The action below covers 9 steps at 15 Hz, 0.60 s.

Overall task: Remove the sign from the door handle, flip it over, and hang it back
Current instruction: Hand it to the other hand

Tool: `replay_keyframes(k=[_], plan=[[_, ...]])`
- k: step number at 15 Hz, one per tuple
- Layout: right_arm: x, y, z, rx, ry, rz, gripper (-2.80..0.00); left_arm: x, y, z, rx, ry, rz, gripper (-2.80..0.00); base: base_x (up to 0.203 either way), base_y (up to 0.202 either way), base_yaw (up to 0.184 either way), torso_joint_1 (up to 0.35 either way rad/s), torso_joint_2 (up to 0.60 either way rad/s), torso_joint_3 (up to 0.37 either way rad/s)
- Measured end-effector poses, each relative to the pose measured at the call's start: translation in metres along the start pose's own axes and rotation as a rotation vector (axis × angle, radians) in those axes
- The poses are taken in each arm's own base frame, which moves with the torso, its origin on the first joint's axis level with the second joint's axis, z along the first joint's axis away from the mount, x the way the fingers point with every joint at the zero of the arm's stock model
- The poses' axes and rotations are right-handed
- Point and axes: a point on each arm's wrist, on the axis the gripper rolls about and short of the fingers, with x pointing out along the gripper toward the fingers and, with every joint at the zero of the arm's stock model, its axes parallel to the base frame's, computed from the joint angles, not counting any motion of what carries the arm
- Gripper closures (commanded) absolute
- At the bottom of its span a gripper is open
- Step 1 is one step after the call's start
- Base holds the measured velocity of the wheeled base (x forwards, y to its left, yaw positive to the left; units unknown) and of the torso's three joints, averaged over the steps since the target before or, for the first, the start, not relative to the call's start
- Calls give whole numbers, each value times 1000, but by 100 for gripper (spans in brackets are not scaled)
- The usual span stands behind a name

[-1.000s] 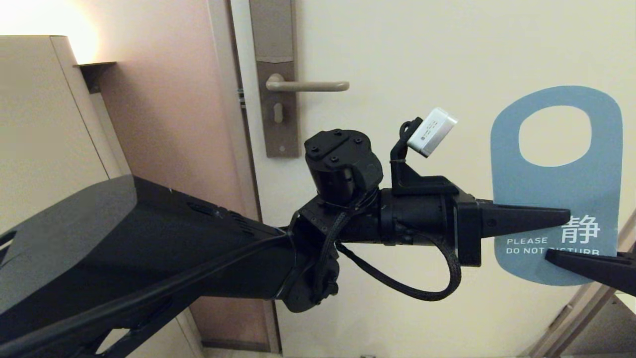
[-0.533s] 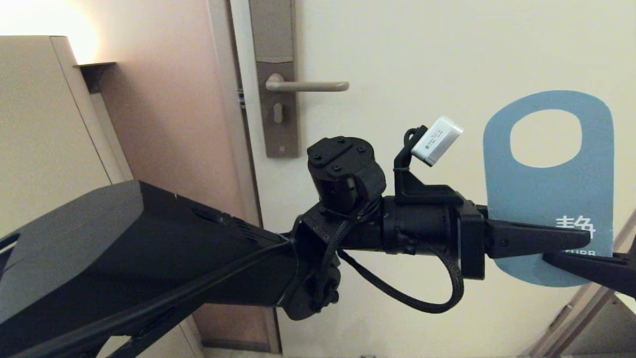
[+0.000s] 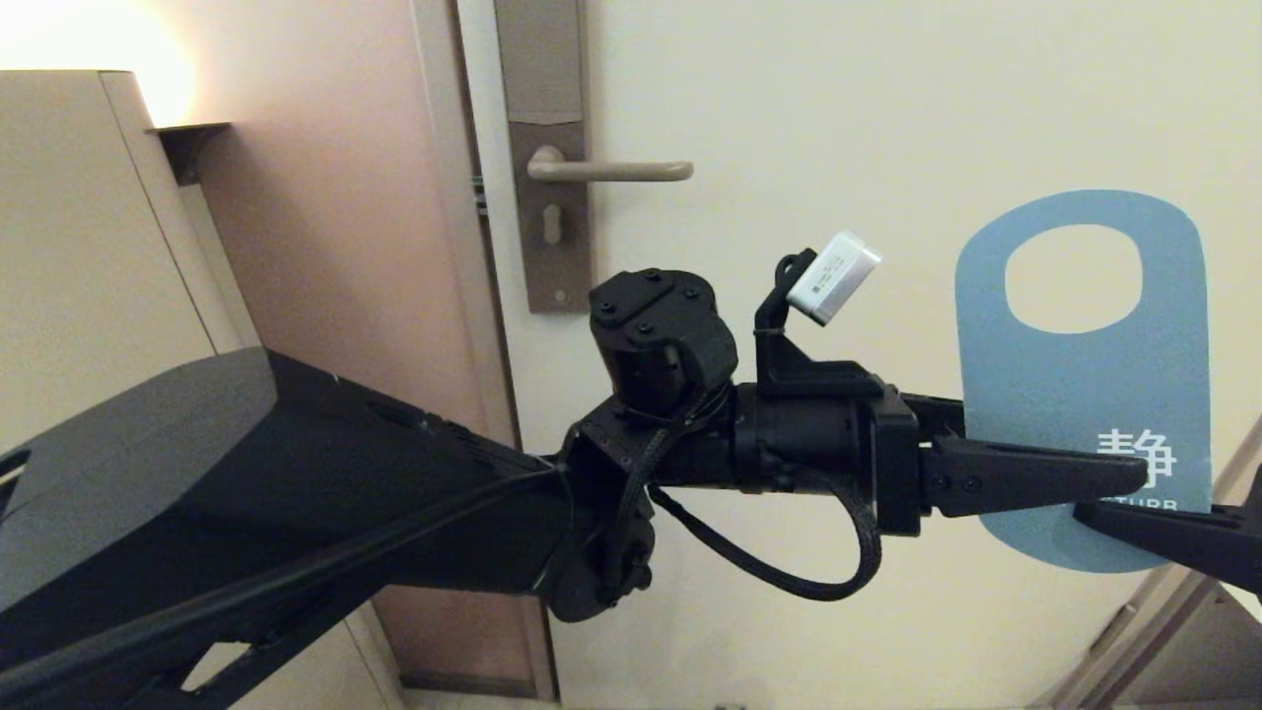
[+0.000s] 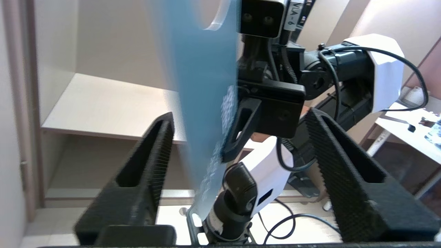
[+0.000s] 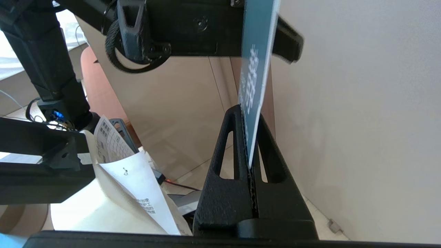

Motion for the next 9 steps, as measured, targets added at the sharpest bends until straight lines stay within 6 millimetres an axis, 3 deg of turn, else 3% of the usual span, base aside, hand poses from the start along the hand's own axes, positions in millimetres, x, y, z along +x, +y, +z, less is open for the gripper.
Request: replay_keyframes(k=[5, 9], plan=[[0, 0, 0, 0, -1, -1, 0, -26, -2, 0, -18, 7, 48, -280, 0, 0, 0, 0, 0, 0], [-1, 1, 0, -3, -2, -5, 0, -56, -20, 6, -1, -3, 100, -280, 0, 0, 0, 0, 0, 0]])
